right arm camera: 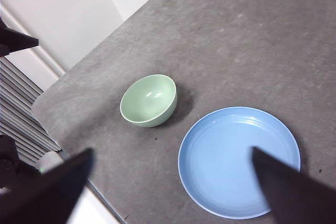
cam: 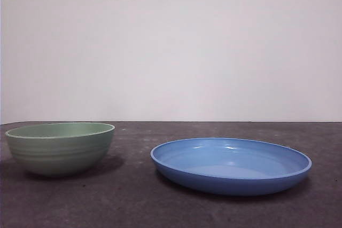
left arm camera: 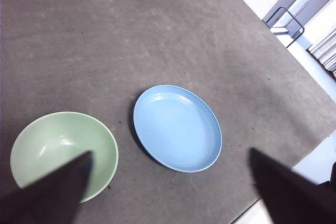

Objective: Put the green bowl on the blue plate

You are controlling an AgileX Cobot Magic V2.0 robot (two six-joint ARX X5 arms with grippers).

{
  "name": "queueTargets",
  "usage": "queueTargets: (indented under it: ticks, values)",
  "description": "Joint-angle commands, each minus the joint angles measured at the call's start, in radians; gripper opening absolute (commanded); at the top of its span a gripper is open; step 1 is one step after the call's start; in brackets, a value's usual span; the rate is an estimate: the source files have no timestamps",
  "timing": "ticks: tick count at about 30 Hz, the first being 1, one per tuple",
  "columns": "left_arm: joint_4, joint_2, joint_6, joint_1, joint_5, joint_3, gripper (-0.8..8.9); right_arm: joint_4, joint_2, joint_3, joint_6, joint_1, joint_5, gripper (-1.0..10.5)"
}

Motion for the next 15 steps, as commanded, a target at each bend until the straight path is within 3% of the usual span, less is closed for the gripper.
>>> queueTargets:
  ticks: [1, 9, 15]
  values:
    - [0.009, 0.005, 0.012, -0.002, 0.001, 0.023, 6.37, 0.009, 0.005, 0.017, -0.007, 0.005, 0.002, 6.1]
    - [0.009, 0.03, 0.031, -0.002, -0.01, 0.023, 6.23, 0.009, 0.005, 0.017, -0.007, 0.005, -0.005, 6.1]
    - [-0.001, 0.098, 0.032, -0.002, -0.213, 0.022, 6.23, 0.009, 0.005, 0.017, -0.007, 0.005, -0.006, 6.1]
